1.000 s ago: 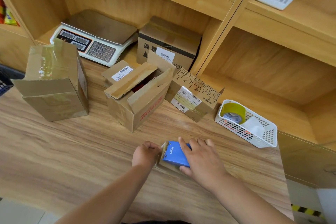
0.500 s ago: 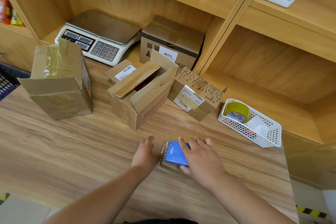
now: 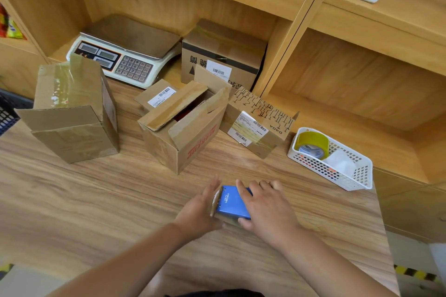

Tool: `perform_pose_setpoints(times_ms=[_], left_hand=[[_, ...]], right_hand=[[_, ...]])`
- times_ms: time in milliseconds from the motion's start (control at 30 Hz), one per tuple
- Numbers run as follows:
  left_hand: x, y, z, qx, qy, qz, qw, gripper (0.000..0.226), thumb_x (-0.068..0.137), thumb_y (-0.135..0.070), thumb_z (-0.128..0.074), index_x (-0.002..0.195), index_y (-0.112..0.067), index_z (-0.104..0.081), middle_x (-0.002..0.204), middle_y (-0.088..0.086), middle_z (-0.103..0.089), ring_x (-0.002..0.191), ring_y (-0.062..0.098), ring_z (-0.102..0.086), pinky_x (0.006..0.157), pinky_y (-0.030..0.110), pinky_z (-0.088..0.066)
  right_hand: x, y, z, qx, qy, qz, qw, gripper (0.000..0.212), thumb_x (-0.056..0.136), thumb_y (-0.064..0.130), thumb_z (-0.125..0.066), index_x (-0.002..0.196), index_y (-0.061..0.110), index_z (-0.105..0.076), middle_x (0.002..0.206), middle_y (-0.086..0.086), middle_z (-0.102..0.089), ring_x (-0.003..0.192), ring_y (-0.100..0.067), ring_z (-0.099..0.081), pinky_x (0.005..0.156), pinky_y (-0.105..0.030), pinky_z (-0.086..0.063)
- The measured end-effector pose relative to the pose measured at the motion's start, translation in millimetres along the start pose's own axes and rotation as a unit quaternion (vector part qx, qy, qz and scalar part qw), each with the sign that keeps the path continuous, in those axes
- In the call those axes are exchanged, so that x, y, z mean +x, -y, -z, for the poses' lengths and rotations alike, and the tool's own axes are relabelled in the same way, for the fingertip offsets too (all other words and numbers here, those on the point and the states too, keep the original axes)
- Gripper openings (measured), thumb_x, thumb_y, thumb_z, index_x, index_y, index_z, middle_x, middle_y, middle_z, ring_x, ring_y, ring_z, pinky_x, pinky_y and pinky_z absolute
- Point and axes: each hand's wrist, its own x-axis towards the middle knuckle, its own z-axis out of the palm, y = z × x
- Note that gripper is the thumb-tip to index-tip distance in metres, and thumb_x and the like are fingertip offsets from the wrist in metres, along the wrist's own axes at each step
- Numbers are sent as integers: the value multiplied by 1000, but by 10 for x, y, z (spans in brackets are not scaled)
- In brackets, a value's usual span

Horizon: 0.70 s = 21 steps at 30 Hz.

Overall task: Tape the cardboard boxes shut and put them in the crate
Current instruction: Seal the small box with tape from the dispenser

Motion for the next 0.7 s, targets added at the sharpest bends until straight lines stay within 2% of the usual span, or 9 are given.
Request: perform_pose_setpoints(times_ms=[67,133,267,300,367,400,467,633,700], left_hand=[[82,-35,35,43,23,-6,999,124,65,-27,-83,149,-36,8,149,-27,-21,133,0,-35,105,20,-34],[133,-67,73,58,33,-5,998,124,63,-30,-84,150,-36,4,146,-26,-28,130,3,-40,102,17,-35],[171,-129,146,23,39,-23,999,107,60,-23,-87,147,-32,-24,138,-17,-40,126,2,-40,103,16,-34],[180,-145,160,24,43,-29,998,101,59,-21,-87,143,-30,-32,132,-16,-43,122,1,-43,101,14,-35],[194,-173,190,34,51,-38,997,93,58,-20,-88,138,-25,-41,123,-14,-47,112,0,-47,91,4,-36],[191,-184,205,42,53,-39,997,91,58,-20,-88,136,-24,-41,121,-13,-47,110,-1,-47,84,-2,-33],[189,-195,226,52,59,-40,996,91,59,-19,-88,137,-22,-40,124,-12,-46,110,-1,-45,80,-7,-28],[188,-227,198,74,68,-48,994,95,61,-18,-87,141,-20,-37,131,-9,-41,118,1,-41,84,-9,-22],[193,-229,152,78,71,-49,993,95,59,-18,-87,141,-19,-38,130,-9,-41,120,4,-43,87,-6,-24]], right_hand=[[9,-9,17,-3,5,3,1000,85,38,61,-80,109,16,-71,72,0,-60,62,-20,-59,67,-36,-45],[4,-35,31,1,11,9,1000,86,38,61,-80,110,16,-70,71,0,-60,63,-20,-59,64,-35,-48],[-22,-113,78,4,23,18,1000,86,47,65,-75,120,20,-66,79,2,-62,70,-19,-60,67,-33,-49],[-33,-133,117,9,37,27,999,87,56,65,-72,130,21,-58,88,1,-62,79,-21,-60,73,-34,-48],[-50,-184,185,31,66,46,996,83,80,58,-57,149,24,-26,117,-3,-54,105,-26,-53,90,-38,-39],[-58,-220,203,42,77,55,995,81,87,55,-51,152,25,-13,126,-5,-47,113,-28,-47,96,-38,-35],[-82,-268,251,55,93,54,993,80,91,52,-48,152,27,-3,131,-6,-41,118,-28,-42,98,-37,-31],[-207,-414,235,61,117,53,990,81,91,51,-48,152,29,0,133,-4,-39,117,-26,-40,99,-35,-31],[-271,-472,158,63,92,63,992,83,88,53,-53,152,29,-8,127,-3,-44,111,-25,-46,95,-35,-36]])
